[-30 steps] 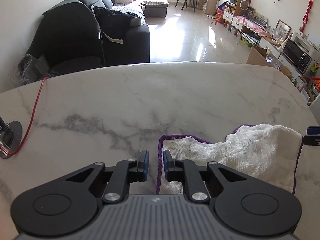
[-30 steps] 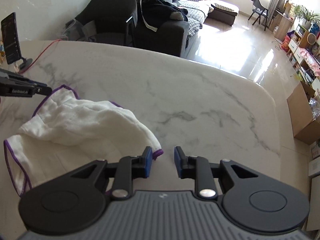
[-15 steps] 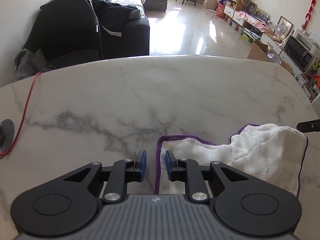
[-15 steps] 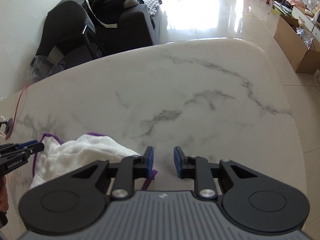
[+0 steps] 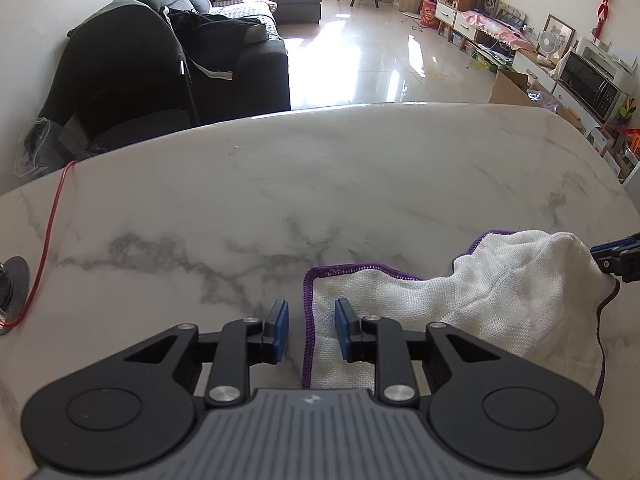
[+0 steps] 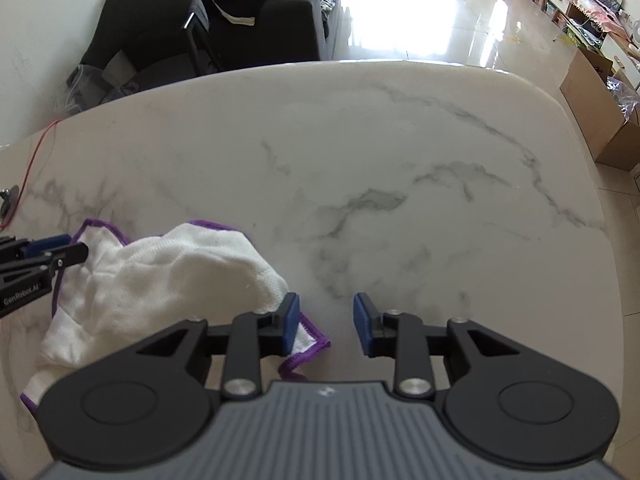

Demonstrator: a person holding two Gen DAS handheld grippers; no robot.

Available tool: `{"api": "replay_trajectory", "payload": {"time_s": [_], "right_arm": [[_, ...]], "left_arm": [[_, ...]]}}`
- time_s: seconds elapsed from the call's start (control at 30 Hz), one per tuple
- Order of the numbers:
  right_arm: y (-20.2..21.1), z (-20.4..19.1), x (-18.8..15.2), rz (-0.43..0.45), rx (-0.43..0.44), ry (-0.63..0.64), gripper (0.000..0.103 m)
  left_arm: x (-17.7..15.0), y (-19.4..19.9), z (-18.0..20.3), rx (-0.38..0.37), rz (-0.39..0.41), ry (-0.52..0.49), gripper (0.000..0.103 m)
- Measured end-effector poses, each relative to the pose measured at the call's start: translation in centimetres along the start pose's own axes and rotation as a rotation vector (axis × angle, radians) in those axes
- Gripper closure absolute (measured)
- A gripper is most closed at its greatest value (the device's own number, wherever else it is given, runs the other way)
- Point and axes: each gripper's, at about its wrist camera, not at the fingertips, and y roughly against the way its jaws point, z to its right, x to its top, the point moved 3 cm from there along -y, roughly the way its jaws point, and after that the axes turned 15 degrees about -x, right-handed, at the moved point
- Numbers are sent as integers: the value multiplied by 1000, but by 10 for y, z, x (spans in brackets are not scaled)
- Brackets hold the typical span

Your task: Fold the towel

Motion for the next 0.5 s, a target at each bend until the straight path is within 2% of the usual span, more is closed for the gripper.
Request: {"api": "replay_trajectory", "payload": {"time_s": [0.33, 0.4, 0.43, 0.47, 0.5], "right_arm": [[1, -19, -4, 52, -65, 109, 74], [2, -23, -6, 70, -75, 143, 78], [2, -26, -7, 79, -75, 162, 84], [3, -28, -8, 89, -75, 181, 92], [4, -30, -9, 98, -75, 200, 96]], "left_arm": [[5, -2, -2, -31, 6, 12, 77], [5, -2, 2, -39, 8, -4, 77], [5, -3, 4, -39, 10, -13, 78], [4, -3, 5, -33, 12, -24, 83], [3, -4, 7, -24, 13, -35, 87]]}}
